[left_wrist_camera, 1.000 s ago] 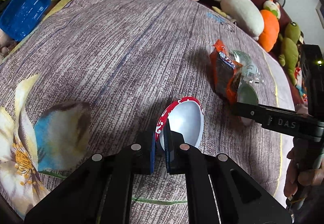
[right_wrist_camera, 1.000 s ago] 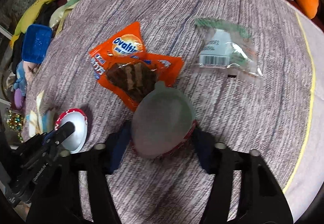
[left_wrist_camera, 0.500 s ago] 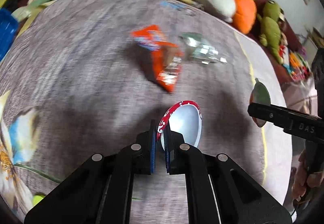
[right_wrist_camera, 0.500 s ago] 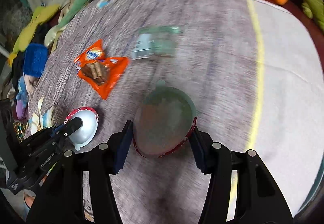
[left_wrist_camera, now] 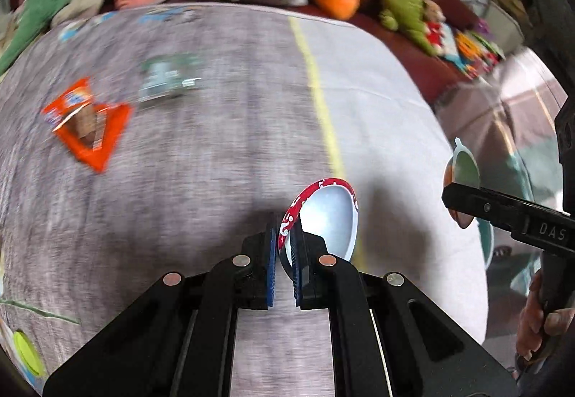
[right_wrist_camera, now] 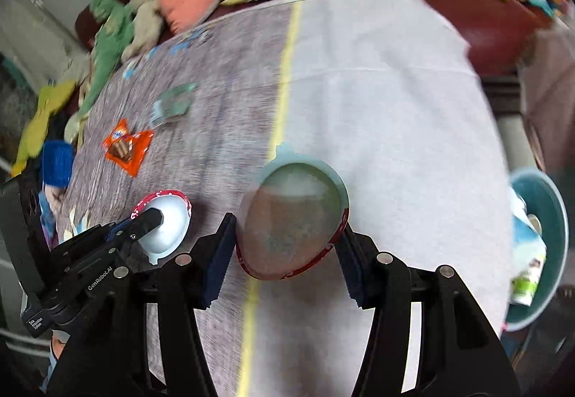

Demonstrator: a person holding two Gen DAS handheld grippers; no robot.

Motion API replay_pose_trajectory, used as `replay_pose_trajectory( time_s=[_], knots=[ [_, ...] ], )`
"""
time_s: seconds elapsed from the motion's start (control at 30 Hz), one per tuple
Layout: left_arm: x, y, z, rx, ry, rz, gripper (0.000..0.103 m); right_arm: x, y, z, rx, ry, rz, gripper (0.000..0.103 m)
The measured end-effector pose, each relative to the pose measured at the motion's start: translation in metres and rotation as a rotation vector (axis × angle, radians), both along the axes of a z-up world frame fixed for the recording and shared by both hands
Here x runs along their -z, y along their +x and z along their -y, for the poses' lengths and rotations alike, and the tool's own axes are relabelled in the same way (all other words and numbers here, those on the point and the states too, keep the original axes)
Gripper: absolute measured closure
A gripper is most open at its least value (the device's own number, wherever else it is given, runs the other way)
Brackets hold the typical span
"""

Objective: Collect trash
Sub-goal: 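Carry both egg shells over the teal bin and open both tools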

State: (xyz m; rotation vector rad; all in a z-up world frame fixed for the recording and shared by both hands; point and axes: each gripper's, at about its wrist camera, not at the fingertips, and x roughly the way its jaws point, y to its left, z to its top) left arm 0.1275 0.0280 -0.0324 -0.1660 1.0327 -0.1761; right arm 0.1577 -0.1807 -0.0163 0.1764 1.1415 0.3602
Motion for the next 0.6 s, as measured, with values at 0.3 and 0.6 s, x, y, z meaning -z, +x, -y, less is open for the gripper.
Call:
replay_pose_trajectory(
  time_s=[0.3,0.6],
  knots=[
    [-0.012,0.007,0.098,0.175,0.044,0.009,0.095,0.003,-0.034,0.119,0.195,0.061,0.014,0.051],
    [-0.020,0.003,0.201,0.350,0.095,0.020,0.095,0.004,-0.070,0.233,0.386,0.107,0.046,0.051]
  ],
)
